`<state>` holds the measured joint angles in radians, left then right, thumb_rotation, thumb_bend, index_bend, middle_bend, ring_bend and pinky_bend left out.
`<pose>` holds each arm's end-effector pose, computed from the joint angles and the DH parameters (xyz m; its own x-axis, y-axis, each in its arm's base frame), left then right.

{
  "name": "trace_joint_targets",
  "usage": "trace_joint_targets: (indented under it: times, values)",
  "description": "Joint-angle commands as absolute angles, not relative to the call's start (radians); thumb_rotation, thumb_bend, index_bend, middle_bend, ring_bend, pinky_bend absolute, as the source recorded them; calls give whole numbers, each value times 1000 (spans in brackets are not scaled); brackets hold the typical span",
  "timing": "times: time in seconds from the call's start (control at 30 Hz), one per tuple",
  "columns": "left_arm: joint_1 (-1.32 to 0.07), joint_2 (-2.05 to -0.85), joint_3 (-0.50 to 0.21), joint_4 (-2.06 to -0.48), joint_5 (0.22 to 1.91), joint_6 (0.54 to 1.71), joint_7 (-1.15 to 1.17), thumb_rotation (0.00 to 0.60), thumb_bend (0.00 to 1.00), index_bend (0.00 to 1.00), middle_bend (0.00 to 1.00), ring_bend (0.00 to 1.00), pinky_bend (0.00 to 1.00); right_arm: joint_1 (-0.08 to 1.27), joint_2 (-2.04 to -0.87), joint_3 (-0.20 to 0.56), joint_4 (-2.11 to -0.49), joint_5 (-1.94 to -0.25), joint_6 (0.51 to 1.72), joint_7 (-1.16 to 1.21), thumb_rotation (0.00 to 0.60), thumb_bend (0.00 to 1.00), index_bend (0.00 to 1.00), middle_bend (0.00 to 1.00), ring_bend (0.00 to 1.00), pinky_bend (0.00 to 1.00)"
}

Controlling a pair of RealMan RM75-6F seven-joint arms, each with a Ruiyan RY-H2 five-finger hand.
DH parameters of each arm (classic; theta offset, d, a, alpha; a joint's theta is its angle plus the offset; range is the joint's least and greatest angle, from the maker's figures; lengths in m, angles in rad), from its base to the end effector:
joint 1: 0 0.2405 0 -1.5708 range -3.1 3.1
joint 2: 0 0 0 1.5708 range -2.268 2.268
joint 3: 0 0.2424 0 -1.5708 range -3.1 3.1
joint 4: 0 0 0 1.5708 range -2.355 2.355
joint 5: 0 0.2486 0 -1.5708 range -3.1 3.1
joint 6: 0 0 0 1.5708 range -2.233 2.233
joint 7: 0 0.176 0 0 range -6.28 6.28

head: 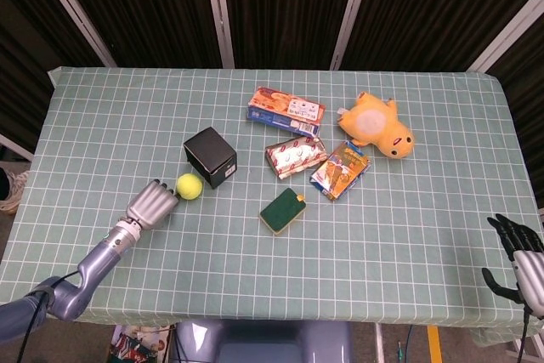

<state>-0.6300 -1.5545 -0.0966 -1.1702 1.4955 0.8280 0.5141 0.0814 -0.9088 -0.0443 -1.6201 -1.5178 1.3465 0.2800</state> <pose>-0.2283 0.3657 -0.0737 0.8826 0.0757 0.4641 0.4238 -0.5555 -0.7154 -0.3545 -0.1879 0.1536 0.3163 -0.2144 0.9241 -0.9413 0.0498 0.3338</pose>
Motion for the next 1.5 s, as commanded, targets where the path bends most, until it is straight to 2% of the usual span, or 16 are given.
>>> trace_joint_targets:
  times: [0.03,0.57,0.73,0.87,1.03,1.17,1.33,1.43,1.5]
  values:
    - [-659,-1576,-107,-1154,1486,810,508,600,390,475,517,491,503,78,-907,-39,-1626,-1506,1346,274,600,428,0,0,0,0]
    - [-734,-1628,-114,-1067,1497,823,411,600,390,446,472,463,497,78,-909,-28,-1626,-1492,1341,258,600,428,0,0,0,0]
    - [-749,-1636,-116,-1052,1493,828,394,600,390,421,420,396,488,75,-907,-28,-1628,-1496,1344,257,600,428,0,0,0,0]
    - [-757,-1640,-112,-1042,1495,839,384,600,389,413,404,380,467,72,-905,-26,-1630,-1498,1351,259,600,427,0,0,0,0]
    - [-762,-1642,-107,-1029,1484,836,381,600,388,364,325,267,281,67,-902,-26,-1631,-1505,1362,260,600,428,0,0,0,0]
    - [-766,-1645,-103,-1022,1472,827,377,600,388,317,250,176,240,66,-903,-28,-1633,-1511,1362,258,600,428,0,0,0,0]
    - [-764,-1648,-94,-1015,1471,839,377,600,367,202,87,21,105,67,-902,-27,-1634,-1509,1358,253,600,427,0,0,0,0]
    - [-760,-1650,-88,-1012,1469,846,378,600,358,122,10,0,36,66,-901,-28,-1637,-1511,1358,249,600,428,0,0,0,0]
    - [-758,-1649,-85,-1013,1469,854,376,600,351,92,0,0,29,66,-901,-28,-1639,-1513,1359,246,600,427,0,0,0,0]
